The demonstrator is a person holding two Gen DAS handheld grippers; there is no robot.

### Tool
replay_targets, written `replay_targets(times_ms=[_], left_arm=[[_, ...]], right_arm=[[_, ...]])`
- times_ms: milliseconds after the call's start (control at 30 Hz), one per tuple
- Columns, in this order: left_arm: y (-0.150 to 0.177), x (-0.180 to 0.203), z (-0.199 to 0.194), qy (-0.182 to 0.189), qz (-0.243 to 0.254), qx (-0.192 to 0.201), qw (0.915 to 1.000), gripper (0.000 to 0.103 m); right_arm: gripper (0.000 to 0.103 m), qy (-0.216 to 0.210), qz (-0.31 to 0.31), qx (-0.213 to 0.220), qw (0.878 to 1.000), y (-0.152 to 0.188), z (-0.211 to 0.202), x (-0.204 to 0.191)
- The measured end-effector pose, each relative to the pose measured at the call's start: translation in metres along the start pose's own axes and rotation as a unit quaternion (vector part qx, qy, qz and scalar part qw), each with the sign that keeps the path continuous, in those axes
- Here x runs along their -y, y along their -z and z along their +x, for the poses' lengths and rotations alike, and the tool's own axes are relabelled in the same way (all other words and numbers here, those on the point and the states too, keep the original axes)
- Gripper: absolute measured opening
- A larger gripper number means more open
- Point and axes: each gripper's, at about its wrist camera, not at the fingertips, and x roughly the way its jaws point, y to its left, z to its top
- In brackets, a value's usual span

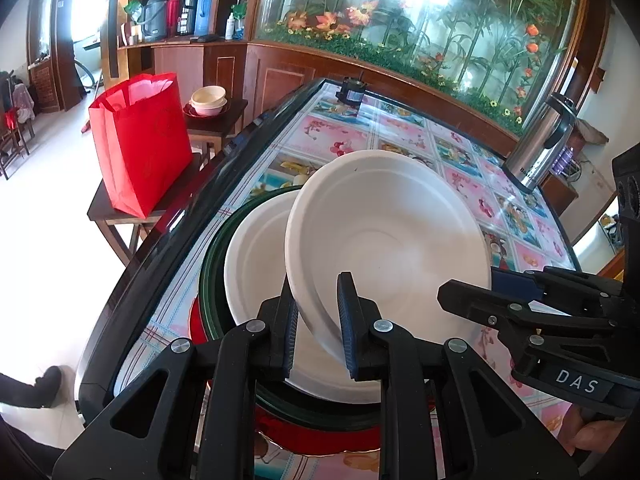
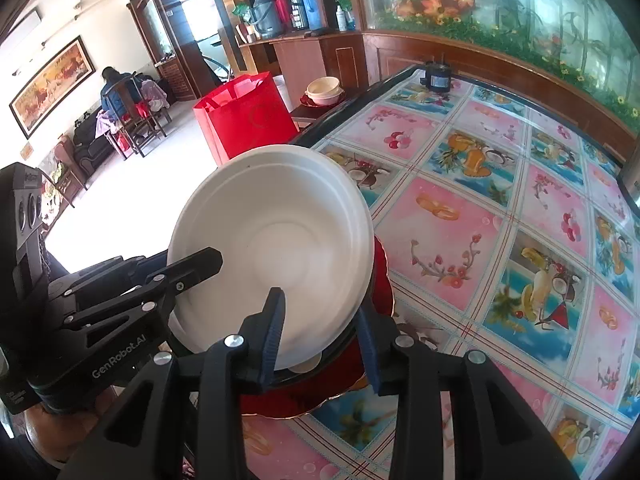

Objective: Organize plates and bowls
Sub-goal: 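Lower the white plate onto the white bowl and open both grippers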

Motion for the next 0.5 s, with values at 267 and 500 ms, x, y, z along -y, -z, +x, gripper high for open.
replay_targets(times_ms=[267,500], left_arm=[[0.0021,-0.0025,0.0034,-0.001,0.000,-0.003,1.0000,0.018],[0.0043,-0.0013,0.0057,-0.007,0.005,-0.003,1.0000,0.018]], right_arm=[[0.037,0.000,0.003,-0.009,1.000,0.0015,0.0073,0.0012],[0.039,0.001,0.002,-0.009,1.000,0.0014,0.0071,0.0008]])
